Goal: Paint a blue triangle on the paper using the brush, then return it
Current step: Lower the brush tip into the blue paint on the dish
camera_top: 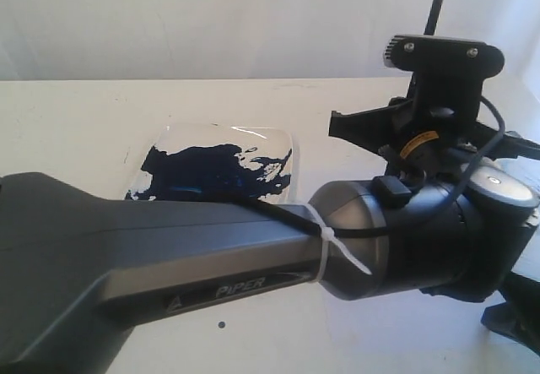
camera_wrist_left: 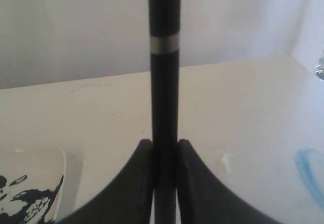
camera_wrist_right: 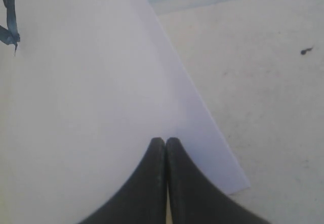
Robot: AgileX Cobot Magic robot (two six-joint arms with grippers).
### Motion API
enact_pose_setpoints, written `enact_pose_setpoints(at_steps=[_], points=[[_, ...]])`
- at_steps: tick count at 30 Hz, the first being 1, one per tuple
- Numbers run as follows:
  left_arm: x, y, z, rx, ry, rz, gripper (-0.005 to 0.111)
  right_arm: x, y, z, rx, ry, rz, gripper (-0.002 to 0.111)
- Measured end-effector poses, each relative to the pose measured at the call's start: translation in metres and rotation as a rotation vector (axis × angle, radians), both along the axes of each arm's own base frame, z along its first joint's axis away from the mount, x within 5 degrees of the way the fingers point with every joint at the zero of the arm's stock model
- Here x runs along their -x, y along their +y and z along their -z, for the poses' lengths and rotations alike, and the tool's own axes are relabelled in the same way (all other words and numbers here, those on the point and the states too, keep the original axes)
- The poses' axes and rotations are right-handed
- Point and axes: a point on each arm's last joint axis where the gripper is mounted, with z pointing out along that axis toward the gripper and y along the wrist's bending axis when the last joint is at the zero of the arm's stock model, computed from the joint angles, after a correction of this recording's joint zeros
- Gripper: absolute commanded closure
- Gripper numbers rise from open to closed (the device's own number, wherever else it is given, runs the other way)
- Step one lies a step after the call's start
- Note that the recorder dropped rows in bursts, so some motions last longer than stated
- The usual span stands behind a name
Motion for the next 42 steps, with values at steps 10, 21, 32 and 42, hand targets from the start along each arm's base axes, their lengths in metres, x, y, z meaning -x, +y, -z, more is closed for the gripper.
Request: enact_pose_setpoints(at_steps=[10,21,32,42], points=[[0.014,-0.001,-0.039,-0.275,-0.203,0.154,0.107,0.0,0.0,0.0,0.001,0.0,-0.002,0.108],[-0.028,0.037,-0.043,-0.449,-0.18,0.059,0.107,0.0,0.0,0.0,0.001,0.0,-0.002,0.108],[-0.059,0.127,-0.057,-0.339,-0.067,0.114,0.107,0.0,0.0,0.0,0.0,0.001,-0.001,0.108],[-0.076,0.226,-0.092,-0.072,-0.04,0.108,0.107,0.0,0.0,0.0,0.0,0.001,-0.001,0.108]])
